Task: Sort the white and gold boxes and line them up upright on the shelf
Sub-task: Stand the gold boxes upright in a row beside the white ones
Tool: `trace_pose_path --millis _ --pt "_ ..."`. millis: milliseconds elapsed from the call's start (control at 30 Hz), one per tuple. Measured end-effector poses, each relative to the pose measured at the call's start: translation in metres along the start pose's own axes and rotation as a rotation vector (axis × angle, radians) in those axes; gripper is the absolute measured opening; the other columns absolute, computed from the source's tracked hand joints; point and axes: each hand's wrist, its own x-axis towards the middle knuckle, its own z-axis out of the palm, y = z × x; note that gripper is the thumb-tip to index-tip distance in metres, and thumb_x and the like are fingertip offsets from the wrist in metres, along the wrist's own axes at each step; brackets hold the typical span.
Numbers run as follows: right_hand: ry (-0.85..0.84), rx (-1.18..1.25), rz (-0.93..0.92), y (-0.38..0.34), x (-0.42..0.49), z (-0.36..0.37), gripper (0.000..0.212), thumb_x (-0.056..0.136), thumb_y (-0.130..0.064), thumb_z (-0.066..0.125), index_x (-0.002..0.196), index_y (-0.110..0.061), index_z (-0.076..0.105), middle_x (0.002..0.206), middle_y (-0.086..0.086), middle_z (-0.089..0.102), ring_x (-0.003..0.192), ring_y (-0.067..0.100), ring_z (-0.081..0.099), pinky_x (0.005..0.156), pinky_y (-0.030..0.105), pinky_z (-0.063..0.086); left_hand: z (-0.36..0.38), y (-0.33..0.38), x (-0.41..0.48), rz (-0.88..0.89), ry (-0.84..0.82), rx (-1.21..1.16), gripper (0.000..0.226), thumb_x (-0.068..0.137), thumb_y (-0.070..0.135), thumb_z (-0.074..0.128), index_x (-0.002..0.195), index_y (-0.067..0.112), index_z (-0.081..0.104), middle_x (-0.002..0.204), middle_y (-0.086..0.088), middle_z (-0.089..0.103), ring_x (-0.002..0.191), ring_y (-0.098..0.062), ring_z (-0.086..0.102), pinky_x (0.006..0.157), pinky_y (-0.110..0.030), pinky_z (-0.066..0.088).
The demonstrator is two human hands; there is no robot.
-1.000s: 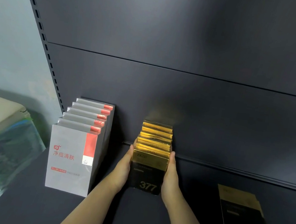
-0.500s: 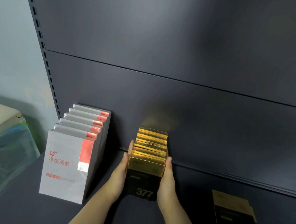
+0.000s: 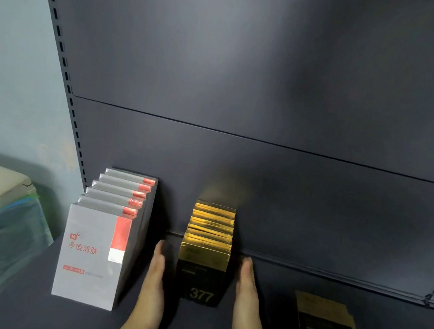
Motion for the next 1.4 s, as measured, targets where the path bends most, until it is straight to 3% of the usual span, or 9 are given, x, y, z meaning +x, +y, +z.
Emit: trace_pose_path --millis 133,300,400,500,633,833,1000,1167,1400 --pt "0.017 -0.041 -0.092 -0.016 -0.011 -0.014 0.062 0.096 -0.038 0.05 0.151 -0.023 0.025 0.155 -0.001 0.032 0.141 0.02 0.031 0.107 0.031 0.024 0.004 0.015 -0.031 0.373 0.226 0.384 0.041 0.09 0.014 0.054 0.128 0.029 0.049 0.126 0.01 0.05 0.121 -0.005 0.047 0.1 -0.019 0.036" --pt "0.041 -0.226 -0.288 -0.053 -0.027 -0.036 0.052 0.092 -0.017 0.06 0.139 -0.019 0.037 0.135 0.001 0.045 0.126 0.017 0.044 0.096 0.025 0.032 0.054 0.028 -0.067 0.455 -0.099 0.451 0.017 0.094 0.012 0.053 0.099 0.027 0.059 0.086 0.009 0.062 0.076 -0.004 0.059 0.068 -0.012 0.044" --pt "0.069 -0.391 -0.372 -0.072 -0.037 -0.068 0.033 0.091 -0.012 0.061 0.118 -0.023 0.046 0.116 -0.001 0.051 0.117 0.02 0.049 0.096 0.029 0.037 0.083 0.006 -0.081 0.233 -0.313 0.55 0.021 0.089 0.008 0.057 0.089 0.029 0.057 0.073 0.009 0.061 0.064 -0.001 0.054 0.065 -0.013 0.043" --pt "0.218 -0.853 -0.425 -0.081 -0.046 -0.109 0.024 0.091 -0.023 0.06 0.114 -0.026 0.053 0.115 -0.003 0.051 0.117 0.021 0.045 0.094 0.031 0.039 0.111 -0.026 -0.09 -0.113 -0.401 0.591 0.02 0.085 0.026 0.067 0.094 0.028 0.048 0.087 0.004 0.057 0.069 -0.008 0.054 0.073 -0.025 0.05" --pt "0.303 -1.309 0.004 -0.076 -0.053 -0.153 0.067 0.087 -0.057 0.054 0.139 -0.019 0.035 0.14 0.009 0.04 0.128 0.032 0.039 0.103 0.043 0.038 0.14 -0.037 -0.101 -0.502 -0.523 0.502 0.055 0.077 0.055 0.069 0.117 0.026 0.045 0.102 0.001 0.064 0.072 -0.007 0.061 0.06 -0.019 0.051" --pt "0.283 -1.025 0.041 -0.065 -0.051 -0.183 0.062 0.08 -0.048 0.07 0.123 -0.007 0.052 0.121 0.016 0.051 0.107 0.033 0.056 0.093 0.045 0.049 0.148 -0.035 -0.105 -0.348 -0.559 0.411 0.019 0.087 0.038 0.066 0.086 0.019 0.064 0.061 0.007 0.061 0.051 -0.004 0.059 0.055 -0.02 0.052" --pt "0.301 -0.911 -0.043 -0.062 -0.051 -0.184 0.028 0.081 -0.03 0.074 0.083 -0.022 0.048 0.102 0.01 0.062 0.09 0.023 0.058 0.078 0.04 0.052 0.145 -0.032 -0.108 -0.291 -0.444 0.364 0.014 0.09 0.029 0.066 0.089 0.015 0.064 0.077 0.001 0.057 0.067 -0.007 0.059 0.059 -0.021 0.055" --pt "0.29 -0.737 -0.162 -0.055 -0.052 -0.173 0.027 0.086 -0.034 0.069 0.097 -0.018 0.05 0.085 -0.008 0.057 0.075 0.006 0.055 0.057 0.023 0.041 0.143 -0.022 -0.106 -0.354 -0.374 0.254 0.006 0.092 0.019 0.063 0.094 0.013 0.062 0.09 -0.007 0.063 0.072 -0.012 0.063 0.061 -0.02 0.055" --pt "0.197 -0.38 -0.169 -0.06 -0.063 -0.156 0.025 0.093 -0.019 0.06 0.115 -0.013 0.049 0.099 0.001 0.064 0.087 0.015 0.062 0.062 0.027 0.046 0.133 -0.013 -0.105 -0.415 -0.413 0.048 0.003 0.092 0.014 0.061 0.095 0.013 0.061 0.098 -0.013 0.069 0.076 -0.019 0.069 0.061 -0.023 0.054"
